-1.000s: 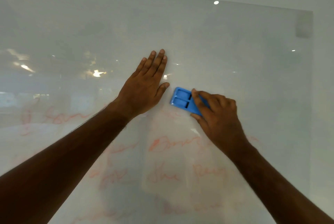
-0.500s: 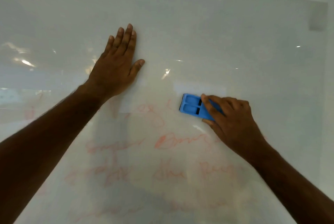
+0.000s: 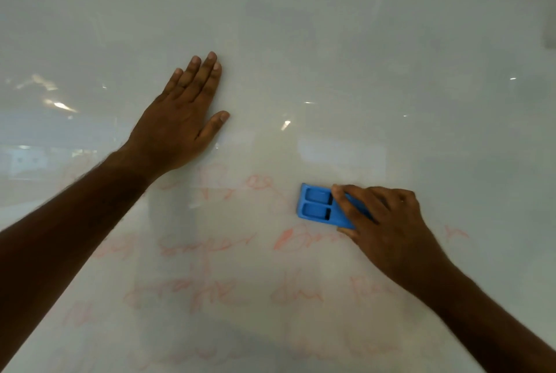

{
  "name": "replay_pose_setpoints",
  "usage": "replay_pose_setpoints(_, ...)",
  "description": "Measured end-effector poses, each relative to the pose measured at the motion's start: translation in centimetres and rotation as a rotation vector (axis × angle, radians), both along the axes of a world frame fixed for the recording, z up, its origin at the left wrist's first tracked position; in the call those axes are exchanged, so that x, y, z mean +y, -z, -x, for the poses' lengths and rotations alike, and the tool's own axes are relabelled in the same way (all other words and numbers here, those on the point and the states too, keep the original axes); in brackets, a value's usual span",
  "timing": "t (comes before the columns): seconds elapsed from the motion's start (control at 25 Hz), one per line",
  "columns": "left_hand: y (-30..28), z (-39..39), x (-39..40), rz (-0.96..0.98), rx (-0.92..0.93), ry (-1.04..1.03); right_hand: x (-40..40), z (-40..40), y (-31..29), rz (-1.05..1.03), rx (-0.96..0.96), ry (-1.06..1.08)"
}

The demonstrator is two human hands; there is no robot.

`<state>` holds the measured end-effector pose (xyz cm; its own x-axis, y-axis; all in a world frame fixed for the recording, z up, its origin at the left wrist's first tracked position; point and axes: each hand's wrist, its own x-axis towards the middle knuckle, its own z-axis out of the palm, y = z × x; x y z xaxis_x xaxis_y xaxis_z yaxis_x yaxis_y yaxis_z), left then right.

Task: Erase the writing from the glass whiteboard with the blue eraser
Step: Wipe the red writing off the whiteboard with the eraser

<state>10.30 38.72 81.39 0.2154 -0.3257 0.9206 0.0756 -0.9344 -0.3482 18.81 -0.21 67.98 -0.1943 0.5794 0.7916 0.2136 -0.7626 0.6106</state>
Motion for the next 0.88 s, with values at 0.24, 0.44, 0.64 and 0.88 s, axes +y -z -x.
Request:
replay_pose_setpoints(0.24,0.5,-0.4,0.1,0.034,-0.009,0.017,1.1,0.4,-4.9,-0.163,0.041,-0.058)
replay_pose_setpoints(0.44,0.6,-0.3,0.3,0.051,-0.013,0.037,7.3,1.6,-4.4,-0.131,0.043,-0.068)
replay_pose_setpoints(0.64,1.0,-0.2,0.7,0.040,0.000,0.031,5.2,1.0,0.5,0.034,0.028,-0.034)
replay_pose_setpoints(0.88,1.4,-0.3,0.5,0.041,-0.017,0.023,1.5,1.2,-3.2,-0.012,0.029,-0.034)
